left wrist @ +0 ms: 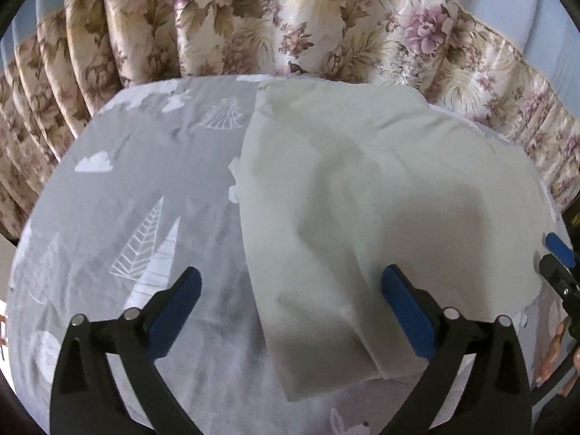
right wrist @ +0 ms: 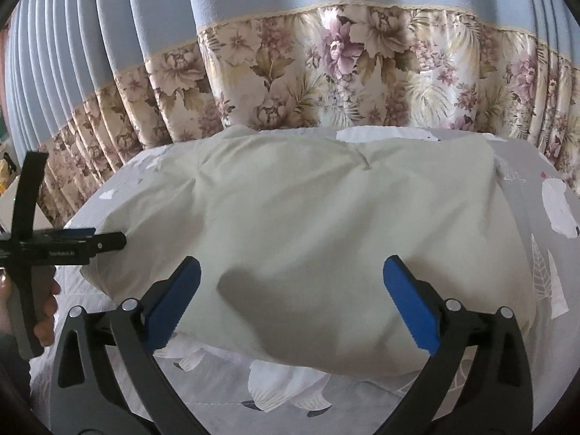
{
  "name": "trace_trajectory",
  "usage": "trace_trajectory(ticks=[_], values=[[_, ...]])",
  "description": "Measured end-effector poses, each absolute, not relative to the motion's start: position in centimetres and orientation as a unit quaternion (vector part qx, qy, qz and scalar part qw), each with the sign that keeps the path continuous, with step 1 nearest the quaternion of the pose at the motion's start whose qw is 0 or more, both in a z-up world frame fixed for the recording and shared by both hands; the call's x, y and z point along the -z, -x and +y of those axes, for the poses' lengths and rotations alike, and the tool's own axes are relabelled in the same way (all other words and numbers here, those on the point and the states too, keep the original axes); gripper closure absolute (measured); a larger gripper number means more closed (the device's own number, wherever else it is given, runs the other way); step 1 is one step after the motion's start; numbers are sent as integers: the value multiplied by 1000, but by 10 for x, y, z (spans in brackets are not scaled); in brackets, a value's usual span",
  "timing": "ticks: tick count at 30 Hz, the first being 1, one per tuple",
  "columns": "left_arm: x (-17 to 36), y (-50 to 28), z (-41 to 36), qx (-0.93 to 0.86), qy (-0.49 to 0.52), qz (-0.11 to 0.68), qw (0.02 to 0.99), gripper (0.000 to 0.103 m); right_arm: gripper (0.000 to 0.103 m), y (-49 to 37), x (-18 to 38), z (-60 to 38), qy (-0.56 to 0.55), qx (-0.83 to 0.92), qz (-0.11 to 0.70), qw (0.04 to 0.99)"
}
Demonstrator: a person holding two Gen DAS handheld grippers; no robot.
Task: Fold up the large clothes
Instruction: 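Press and smooth the folded jacket bundle with both open tools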
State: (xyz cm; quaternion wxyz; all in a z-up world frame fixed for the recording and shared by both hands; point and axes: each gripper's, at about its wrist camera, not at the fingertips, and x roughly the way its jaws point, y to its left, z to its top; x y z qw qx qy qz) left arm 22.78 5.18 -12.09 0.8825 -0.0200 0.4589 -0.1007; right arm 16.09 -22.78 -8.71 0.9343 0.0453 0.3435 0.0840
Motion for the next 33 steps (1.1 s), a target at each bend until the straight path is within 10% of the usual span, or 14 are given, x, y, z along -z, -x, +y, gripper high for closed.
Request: trace_trajectory(ticks=[13, 17, 20, 33], values=[[132, -234, 14, 183, 43, 485, 854, 2, 5, -159, 89, -222, -34, -88, 325, 941], [133, -235, 0, 167, 11, 483, 860, 2, 48, -172, 96, -217, -26, -96, 350, 932], [131, -236, 3, 168, 17, 483, 859, 11, 60, -177, 99, -214, -31, -101, 357, 928], [114, -244, 7, 163, 10, 478, 863, 45, 70, -179, 79, -231, -120, -97, 340, 928]])
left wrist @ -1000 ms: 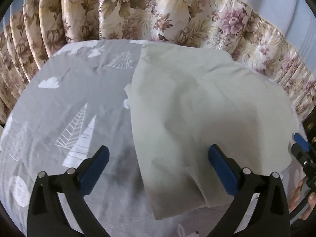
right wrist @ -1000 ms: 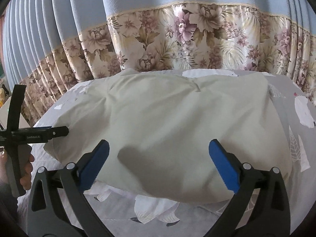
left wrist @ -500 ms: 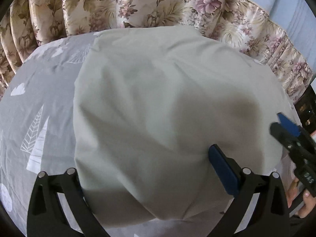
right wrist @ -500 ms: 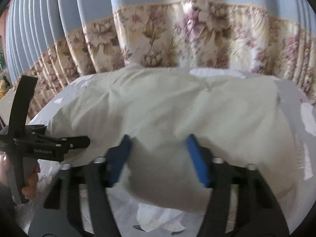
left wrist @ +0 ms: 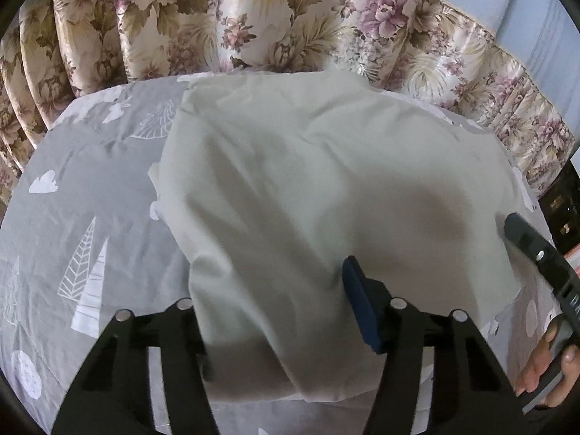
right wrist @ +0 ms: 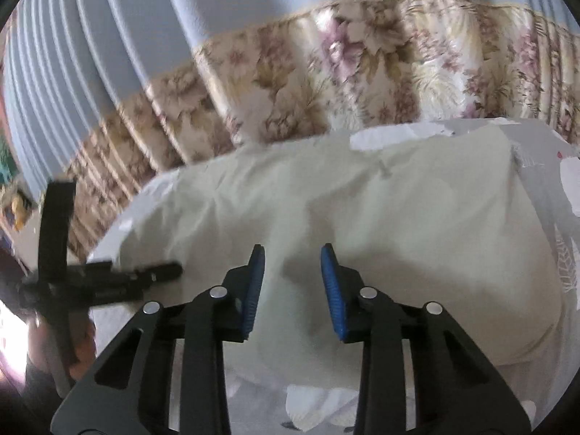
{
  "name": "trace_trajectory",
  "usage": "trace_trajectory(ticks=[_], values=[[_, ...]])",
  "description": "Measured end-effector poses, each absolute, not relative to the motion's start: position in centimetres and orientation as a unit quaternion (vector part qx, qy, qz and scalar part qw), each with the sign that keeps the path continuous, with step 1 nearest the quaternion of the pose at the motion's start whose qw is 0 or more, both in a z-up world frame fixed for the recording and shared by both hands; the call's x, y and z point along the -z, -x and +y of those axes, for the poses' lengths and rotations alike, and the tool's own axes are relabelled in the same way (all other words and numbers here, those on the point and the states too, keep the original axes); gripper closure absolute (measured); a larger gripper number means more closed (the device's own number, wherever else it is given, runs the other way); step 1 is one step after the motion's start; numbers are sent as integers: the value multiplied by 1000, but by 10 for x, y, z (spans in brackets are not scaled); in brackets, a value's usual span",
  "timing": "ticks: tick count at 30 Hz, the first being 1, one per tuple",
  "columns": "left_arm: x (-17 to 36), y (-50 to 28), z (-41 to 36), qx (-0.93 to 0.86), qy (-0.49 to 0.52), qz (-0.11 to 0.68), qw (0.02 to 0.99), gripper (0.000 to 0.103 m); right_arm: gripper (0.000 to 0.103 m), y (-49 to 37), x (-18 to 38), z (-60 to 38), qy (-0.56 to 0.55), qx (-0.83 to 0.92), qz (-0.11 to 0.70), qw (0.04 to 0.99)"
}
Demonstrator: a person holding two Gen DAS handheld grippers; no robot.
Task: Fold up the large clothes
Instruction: 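Press and smooth the folded jacket bundle with both open tools, then grasp the bundle's end with the left tool while the right tool grasps beside it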
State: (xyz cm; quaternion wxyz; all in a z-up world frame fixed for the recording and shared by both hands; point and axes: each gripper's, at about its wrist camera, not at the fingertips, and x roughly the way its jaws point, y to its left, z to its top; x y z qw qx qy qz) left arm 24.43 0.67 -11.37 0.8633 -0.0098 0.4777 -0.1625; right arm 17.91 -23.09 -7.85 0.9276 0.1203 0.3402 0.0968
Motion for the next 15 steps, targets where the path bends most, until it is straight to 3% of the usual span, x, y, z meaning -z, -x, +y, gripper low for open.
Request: trace_trajectory(ticks=[1, 2, 7, 15], values=[[113, -245, 7, 161, 10, 478, 864, 47, 82, -184, 82, -233, -124, -93, 349, 924], [112, -245, 6, 159, 9, 476, 865, 48, 101, -190, 88, -234, -132, -95, 363, 918], [108, -246, 3, 163, 1, 461, 872, 63, 103, -206, 128, -242, -192, -88, 406, 889], [88, -248, -2, 192, 19, 436, 879, 76, 103, -207, 131, -243, -204, -79, 411, 885]])
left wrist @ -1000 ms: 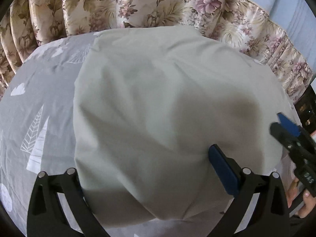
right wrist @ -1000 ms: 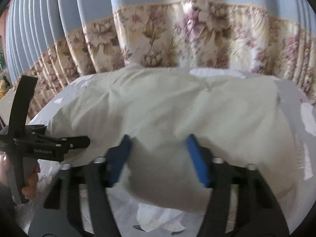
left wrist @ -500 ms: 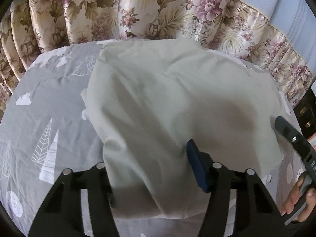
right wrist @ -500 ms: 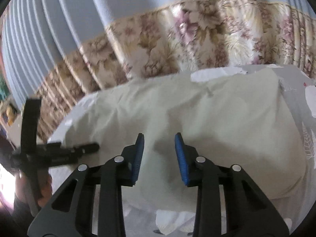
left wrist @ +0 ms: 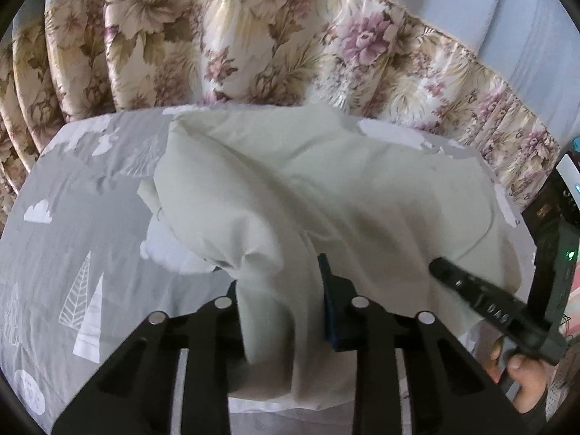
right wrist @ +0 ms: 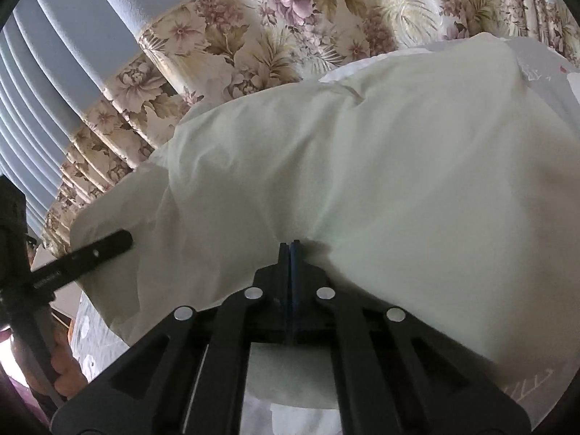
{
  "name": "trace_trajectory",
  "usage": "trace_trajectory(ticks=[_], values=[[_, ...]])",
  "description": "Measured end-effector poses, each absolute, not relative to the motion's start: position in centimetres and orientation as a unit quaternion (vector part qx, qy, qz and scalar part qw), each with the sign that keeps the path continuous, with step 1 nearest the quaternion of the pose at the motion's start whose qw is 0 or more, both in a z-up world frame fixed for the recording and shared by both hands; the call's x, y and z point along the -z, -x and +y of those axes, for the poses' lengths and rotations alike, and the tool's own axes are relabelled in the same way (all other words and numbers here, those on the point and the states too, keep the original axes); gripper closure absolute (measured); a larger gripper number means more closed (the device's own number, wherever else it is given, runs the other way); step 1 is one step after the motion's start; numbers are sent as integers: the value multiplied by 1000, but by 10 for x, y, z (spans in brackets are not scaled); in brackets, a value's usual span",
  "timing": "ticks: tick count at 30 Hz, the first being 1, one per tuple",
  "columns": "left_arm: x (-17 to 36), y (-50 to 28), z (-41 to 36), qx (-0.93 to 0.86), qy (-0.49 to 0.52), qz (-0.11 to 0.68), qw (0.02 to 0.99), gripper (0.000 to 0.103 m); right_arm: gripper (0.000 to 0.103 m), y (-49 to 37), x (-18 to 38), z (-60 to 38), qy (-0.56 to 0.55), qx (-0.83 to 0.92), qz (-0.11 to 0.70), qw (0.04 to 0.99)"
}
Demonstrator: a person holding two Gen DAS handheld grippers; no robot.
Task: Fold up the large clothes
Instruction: 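Grasp the bundle's end with the left tool while the right tool grasps beside it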
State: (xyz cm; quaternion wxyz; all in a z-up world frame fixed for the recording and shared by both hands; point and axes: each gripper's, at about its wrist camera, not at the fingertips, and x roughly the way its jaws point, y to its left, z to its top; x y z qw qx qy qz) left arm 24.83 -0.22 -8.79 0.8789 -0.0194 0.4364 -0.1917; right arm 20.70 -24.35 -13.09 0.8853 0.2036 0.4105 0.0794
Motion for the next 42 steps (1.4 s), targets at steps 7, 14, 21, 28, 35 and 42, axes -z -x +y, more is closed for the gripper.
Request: trace_trajectory(ticks=[7, 14, 21, 28, 35, 42], values=[[85, -255, 2, 182, 37, 454, 871, 74, 103, -207, 131, -242, -196, -80, 411, 887], [115, -245, 31, 161, 58, 493, 853, 40, 103, -208, 131, -241, -190, -83, 412, 887], [133, -251, 47, 174, 60, 518, 835, 1, 103, -208, 129, -240, -188, -85, 412, 888], [130, -298, 35, 212, 45, 521, 825, 12, 103, -207, 128, -239, -181, -84, 412, 889], [120, -295, 23, 259, 45, 513, 817, 72, 103, -206, 127, -237, -175, -81, 412, 891], [87, -278, -4, 232, 0, 485, 843, 78, 103, -197, 113, -237, -177, -70, 418, 888]])
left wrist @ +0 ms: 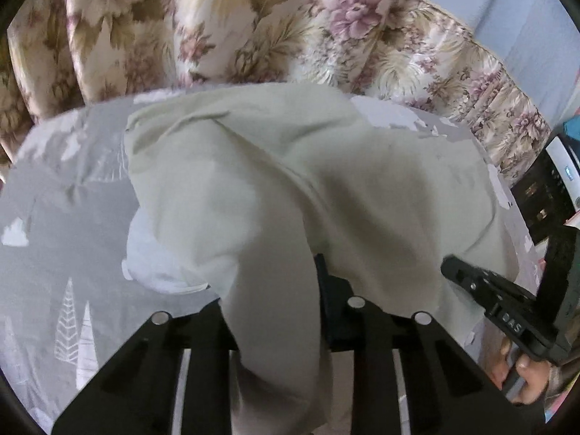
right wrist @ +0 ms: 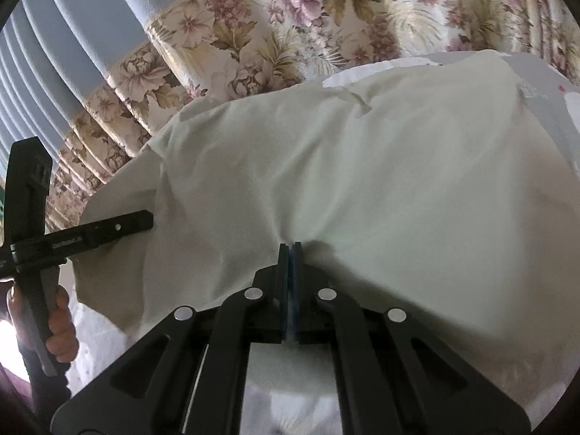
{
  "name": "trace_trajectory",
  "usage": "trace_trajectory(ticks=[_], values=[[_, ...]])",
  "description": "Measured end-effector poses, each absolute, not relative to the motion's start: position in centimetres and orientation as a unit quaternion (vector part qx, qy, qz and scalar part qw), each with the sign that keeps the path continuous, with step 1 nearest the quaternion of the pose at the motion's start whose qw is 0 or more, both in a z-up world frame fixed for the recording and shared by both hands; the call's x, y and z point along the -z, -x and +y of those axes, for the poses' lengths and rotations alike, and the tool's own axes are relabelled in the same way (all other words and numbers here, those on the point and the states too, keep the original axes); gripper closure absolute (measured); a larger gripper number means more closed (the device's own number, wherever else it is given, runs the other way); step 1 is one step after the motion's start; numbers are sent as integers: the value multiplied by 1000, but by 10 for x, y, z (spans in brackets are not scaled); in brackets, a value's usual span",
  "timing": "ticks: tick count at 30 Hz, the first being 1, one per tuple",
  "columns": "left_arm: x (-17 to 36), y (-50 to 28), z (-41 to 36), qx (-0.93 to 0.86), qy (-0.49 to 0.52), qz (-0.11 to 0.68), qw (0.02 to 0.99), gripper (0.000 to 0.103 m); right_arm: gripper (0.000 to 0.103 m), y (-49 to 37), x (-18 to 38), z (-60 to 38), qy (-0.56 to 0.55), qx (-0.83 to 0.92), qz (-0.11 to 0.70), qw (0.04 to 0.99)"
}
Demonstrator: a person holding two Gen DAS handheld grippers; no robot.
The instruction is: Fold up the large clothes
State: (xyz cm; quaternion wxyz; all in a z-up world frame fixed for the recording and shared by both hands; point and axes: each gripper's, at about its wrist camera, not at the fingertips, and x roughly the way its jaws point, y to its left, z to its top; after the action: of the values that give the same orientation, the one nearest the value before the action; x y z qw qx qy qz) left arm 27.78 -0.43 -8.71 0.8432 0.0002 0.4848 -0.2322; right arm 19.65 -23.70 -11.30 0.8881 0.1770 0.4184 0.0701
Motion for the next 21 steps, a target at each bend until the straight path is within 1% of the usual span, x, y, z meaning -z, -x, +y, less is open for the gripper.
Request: trace_trajectory(ticks=[3, 6, 9, 13, 18, 21], values=[[71, -276, -20, 227, -11, 480, 847, 78, 103, -185, 110, -240, -150, -43, 419, 894], [58, -276, -33, 233, -5, 482, 845, 78, 103, -186, 124, -252, -180, -51, 422, 887], [47, -273, -51, 230, -20, 483, 845, 79, 103, -191, 131, -261, -212, -63, 419, 880], [36, -272, -88, 225, -40, 496, 838, 79, 103, -192, 132, -258, -202, -64, 412, 886], [39, -281, -133, 207, -54, 528, 822, 79, 103, -193, 136, -264, -221, -78, 413, 880], [48, -287, -151, 193, -57, 548, 812, 79, 103, -193, 132, -273, -235, -93, 435, 864]])
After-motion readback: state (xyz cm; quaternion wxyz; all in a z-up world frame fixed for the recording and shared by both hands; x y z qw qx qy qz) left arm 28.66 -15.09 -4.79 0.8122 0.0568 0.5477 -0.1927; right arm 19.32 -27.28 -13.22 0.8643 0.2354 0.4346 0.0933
